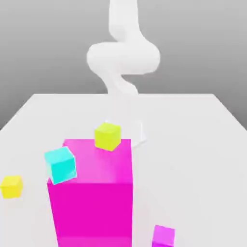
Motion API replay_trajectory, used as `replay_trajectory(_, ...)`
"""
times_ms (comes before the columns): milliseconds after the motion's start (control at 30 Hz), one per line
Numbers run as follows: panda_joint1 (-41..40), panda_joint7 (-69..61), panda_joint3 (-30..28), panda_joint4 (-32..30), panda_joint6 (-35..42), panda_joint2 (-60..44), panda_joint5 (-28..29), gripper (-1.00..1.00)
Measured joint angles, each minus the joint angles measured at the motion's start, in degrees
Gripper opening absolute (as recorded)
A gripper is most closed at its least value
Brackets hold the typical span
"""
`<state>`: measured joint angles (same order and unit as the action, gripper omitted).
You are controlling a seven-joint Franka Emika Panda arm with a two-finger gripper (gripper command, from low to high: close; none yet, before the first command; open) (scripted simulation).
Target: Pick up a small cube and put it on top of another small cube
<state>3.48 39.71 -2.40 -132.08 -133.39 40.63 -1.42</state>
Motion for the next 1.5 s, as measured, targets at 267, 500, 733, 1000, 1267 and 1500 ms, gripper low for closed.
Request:
replay_trajectory(267,9.82,-20.7,-6.63,-0.97,-5.19,-16.94,-5.76,0.0)
replay_trajectory(500,14.66,-38.73,-8.71,-1.77,-9.56,-31.55,-11.15,0.0)
replay_trajectory(733,16.9,-53.98,-7.8,-2.74,-14.42,-45.51,-12.56,0.0)
replay_trajectory(1000,17.25,-64.04,-6.81,-3.6,-21.8,-60.13,-6.54,0.0)
replay_trajectory(1267,15.52,-66.04,-4.56,-2.09,-27.61,-67.92,-8.34,-1.0)
replay_trajectory(1500,17.0,-64.2,-6.56,-3.7,-21.93,-60.62,-5.83,-1.0)
